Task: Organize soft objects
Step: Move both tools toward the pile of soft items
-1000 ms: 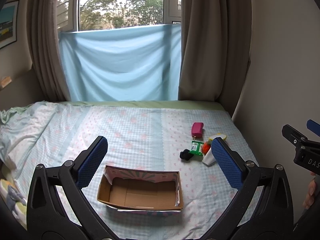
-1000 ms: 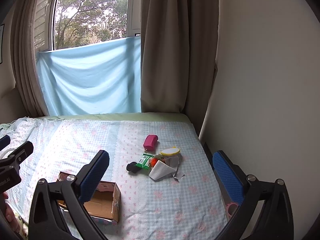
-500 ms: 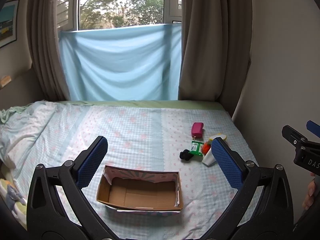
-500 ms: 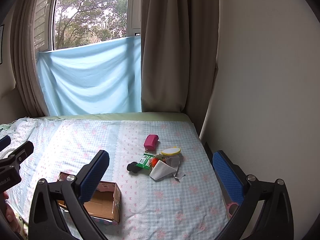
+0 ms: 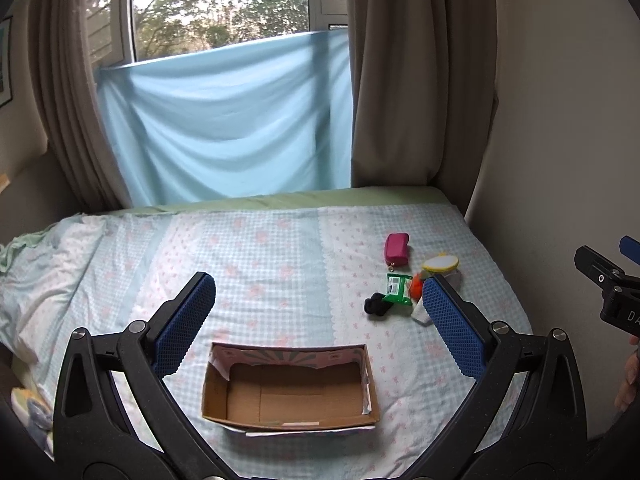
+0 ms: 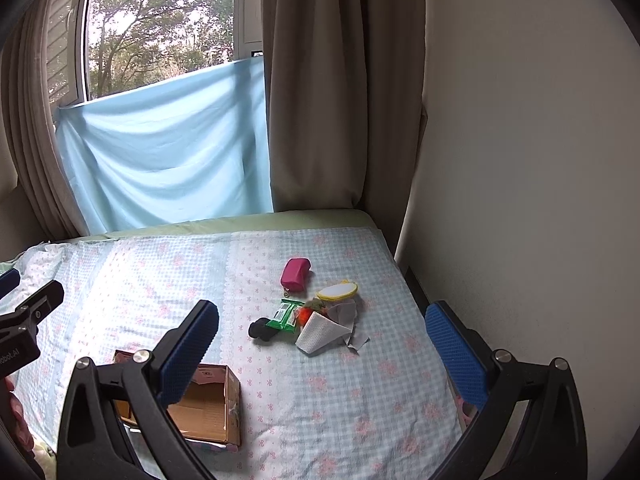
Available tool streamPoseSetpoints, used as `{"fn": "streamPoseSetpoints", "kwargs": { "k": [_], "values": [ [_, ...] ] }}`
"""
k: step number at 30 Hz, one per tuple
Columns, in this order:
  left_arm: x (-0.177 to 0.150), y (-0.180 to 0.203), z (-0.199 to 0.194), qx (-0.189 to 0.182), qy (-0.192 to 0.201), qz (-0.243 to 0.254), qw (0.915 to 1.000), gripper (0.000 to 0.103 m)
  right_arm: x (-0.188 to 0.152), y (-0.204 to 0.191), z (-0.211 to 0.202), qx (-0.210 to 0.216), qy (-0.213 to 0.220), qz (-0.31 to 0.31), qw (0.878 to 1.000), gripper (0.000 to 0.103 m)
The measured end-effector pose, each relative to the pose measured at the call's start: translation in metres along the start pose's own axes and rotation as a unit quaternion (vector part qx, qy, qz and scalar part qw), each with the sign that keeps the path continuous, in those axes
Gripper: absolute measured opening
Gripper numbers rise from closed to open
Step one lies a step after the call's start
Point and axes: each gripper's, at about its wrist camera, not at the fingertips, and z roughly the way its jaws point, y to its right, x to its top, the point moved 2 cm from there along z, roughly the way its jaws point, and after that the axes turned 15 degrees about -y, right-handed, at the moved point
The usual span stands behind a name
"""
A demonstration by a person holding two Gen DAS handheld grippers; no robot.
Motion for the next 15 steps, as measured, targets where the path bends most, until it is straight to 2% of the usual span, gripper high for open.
{"fn": "streamPoseSetpoints", "kwargs": {
  "k": [4,8,11,15],
  "values": [
    [0.017,0.008,0.038,-0.038,-0.040,0.035,0.9979,0.103,0.001,0.010,0.024,-0.016,-0.029,0.029,0.999,0.103],
    [0.034,0.023,0.084,-0.078,-0.076,0.069,0.9916,0.103,0.001,0.023,0.057,-0.031,-0.059,0.045,0.997,0.103],
    [0.048,0.041,0.123,-0.093,-0.103,0.095,0.9858,0.103,0.001,0.035,0.087,-0.020,-0.081,0.064,0.994,0.103],
    [0.064,0.070,0.181,-0.120,-0.149,0.124,0.9738,0.103,0.002,0.048,0.134,0.001,-0.114,0.084,0.990,0.103]
  ]
}}
